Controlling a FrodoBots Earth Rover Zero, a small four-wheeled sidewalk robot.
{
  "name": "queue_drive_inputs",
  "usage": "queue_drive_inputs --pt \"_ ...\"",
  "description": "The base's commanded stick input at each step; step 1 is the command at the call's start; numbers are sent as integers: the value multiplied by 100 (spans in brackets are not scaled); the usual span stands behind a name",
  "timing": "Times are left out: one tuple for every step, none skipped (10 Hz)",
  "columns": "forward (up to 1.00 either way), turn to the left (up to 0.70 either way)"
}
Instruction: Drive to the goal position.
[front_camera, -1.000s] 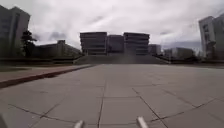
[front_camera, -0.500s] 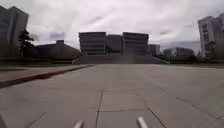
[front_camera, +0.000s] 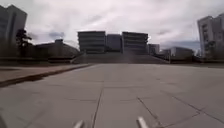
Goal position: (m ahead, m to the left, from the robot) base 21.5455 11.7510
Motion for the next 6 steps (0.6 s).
queue_drive_inputs --pt "100 12" --pt "100 0" --pt "100 0" --pt "100 0" --pt "100 0" --pt "100 0"
